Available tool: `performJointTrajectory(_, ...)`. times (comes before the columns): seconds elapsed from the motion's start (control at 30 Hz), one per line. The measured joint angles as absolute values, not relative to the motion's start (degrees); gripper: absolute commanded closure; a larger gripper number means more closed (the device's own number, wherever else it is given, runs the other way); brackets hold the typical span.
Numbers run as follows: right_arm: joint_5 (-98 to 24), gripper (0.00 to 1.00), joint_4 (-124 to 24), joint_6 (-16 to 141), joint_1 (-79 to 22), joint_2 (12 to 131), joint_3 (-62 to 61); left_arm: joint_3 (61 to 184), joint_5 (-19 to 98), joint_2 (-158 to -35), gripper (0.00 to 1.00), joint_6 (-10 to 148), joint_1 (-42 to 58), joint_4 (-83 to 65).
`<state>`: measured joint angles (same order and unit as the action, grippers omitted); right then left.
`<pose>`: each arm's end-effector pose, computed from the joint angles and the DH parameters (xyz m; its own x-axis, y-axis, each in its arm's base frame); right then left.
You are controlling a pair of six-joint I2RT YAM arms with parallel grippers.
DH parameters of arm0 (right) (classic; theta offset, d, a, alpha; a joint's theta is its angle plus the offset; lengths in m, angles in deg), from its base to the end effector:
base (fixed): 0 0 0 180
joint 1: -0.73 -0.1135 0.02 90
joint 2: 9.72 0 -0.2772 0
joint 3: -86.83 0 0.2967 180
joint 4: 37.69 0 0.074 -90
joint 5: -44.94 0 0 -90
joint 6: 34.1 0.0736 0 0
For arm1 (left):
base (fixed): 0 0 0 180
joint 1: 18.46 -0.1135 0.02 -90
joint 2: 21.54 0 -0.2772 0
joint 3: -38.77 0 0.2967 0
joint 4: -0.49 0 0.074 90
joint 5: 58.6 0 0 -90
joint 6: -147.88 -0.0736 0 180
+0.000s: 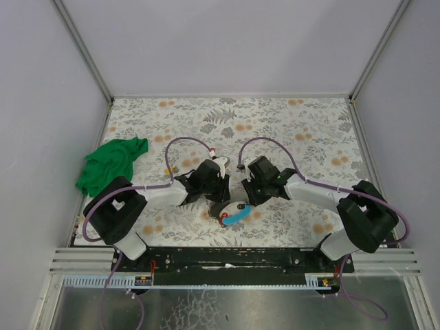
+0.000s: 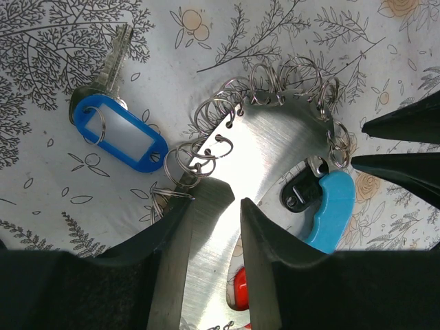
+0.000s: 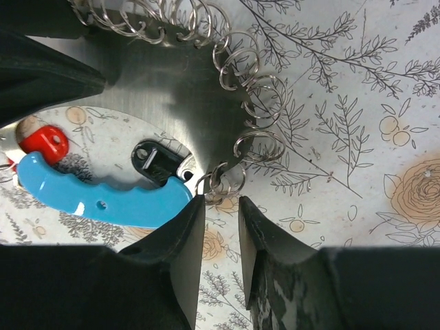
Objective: Put the keys on the keyring
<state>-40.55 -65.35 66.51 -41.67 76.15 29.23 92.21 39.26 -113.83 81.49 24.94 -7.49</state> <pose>0.2501 0.2362 0.1274 -0.7310 -0.4189 -0.5386 -0.5801 0.7972 0.1672 0.2566 -0.2565 0.0972 -0.7854 0.1966 -0.5869 0.4737 0.8013 -0.3654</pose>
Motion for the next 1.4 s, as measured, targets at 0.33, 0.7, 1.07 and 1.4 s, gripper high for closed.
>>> performJointTrajectory(0.33,-41.07,0.7,-64.23,65.2,-41.69,79.49,28.69,92.24,38.72,-113.83,0.67,81.12,24.94,-7.51)
performJointTrajectory(0.7,-42.71,0.76,-62.75,64.02,-41.73,79.58,28.29,92.37,38.69,-113.83,0.67,80.7,24.94,-7.67)
performJointTrajectory(1.07,-45.18,0.74,-62.13,62.9,-41.78,79.58,28.08,92.48,38.69,-113.85,0.67,80.27,24.94,-7.93)
performJointTrajectory(1.4,-44.07,0.67,-61.89,56.5,-41.78,80.78,26.41,92.65,38.69,-113.85,0.67,79.98,24.94,-8.39)
